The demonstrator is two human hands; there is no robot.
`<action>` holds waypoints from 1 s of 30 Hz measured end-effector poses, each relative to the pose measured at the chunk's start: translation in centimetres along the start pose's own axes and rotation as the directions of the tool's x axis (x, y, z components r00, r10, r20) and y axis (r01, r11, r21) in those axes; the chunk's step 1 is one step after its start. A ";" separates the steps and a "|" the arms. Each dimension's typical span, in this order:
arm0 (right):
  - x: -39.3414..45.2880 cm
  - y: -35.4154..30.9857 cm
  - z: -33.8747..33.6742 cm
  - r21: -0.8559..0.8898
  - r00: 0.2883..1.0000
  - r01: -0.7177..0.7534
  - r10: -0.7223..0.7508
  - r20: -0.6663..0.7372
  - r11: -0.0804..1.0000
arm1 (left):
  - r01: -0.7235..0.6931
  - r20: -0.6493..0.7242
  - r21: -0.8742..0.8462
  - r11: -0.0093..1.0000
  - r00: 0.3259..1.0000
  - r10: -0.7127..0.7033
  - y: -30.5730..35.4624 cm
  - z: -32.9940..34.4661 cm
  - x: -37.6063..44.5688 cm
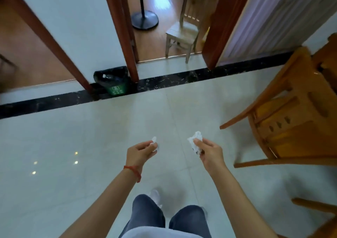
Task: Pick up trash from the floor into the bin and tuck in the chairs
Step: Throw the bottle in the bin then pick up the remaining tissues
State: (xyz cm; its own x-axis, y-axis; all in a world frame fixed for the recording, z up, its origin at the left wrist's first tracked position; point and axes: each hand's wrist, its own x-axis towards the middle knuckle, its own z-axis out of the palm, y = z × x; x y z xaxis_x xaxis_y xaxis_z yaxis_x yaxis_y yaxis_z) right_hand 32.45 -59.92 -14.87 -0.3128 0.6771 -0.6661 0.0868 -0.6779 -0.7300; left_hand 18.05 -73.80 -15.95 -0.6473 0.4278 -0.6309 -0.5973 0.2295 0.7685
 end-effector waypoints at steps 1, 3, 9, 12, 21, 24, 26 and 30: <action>0.3 0.0 1.6 -0.008 1.000 -0.007 0.007 0.019 1.000 | -0.004 -0.016 -0.022 1.000 1.000 0.004 0.6 -1.1 0.5; 0.9 0.1 4.5 -0.027 0.999 -0.021 0.022 0.050 0.999 | -0.008 -0.050 -0.064 0.998 0.999 0.005 1.8 -3.1 1.7; 2.5 0.3 11.1 -0.136 0.990 -0.043 0.060 0.125 0.990 | -0.021 -0.124 -0.142 0.990 0.992 0.003 4.8 -7.3 5.2; 3.9 -0.1 13.6 -0.170 0.986 -0.060 0.085 0.144 0.984 | -0.017 -0.145 -0.205 0.979 0.989 -0.013 6.0 -8.1 7.1; 12.9 -5.4 22.3 -0.204 0.971 -0.073 0.117 0.211 0.976 | -0.045 -0.208 -0.274 0.961 0.978 -0.014 12.6 -7.6 17.1; 16.5 -7.5 25.5 -0.243 0.969 -0.094 0.145 0.202 0.966 | -0.048 -0.239 -0.274 0.961 0.971 -0.019 16.1 -7.1 20.7; 18.4 -9.2 27.8 -0.268 0.961 -0.104 0.166 0.220 0.958 | -0.066 -0.250 -0.286 0.956 0.968 -0.008 18.4 -7.1 22.8; 21.9 -11.9 33.0 -0.310 0.952 -0.083 0.167 0.257 0.947 | -0.107 -0.298 -0.306 0.946 0.954 0.012 23.2 -7.4 26.8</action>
State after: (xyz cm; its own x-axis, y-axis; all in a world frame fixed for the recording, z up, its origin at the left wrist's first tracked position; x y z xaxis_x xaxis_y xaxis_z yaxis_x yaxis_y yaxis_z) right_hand -6.62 -46.42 -15.75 -0.5264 0.4578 -0.7165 0.4008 -0.6095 -0.6840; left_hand -16.68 -63.51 -15.88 -0.7660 0.1501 -0.6251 -0.6405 -0.0958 0.7619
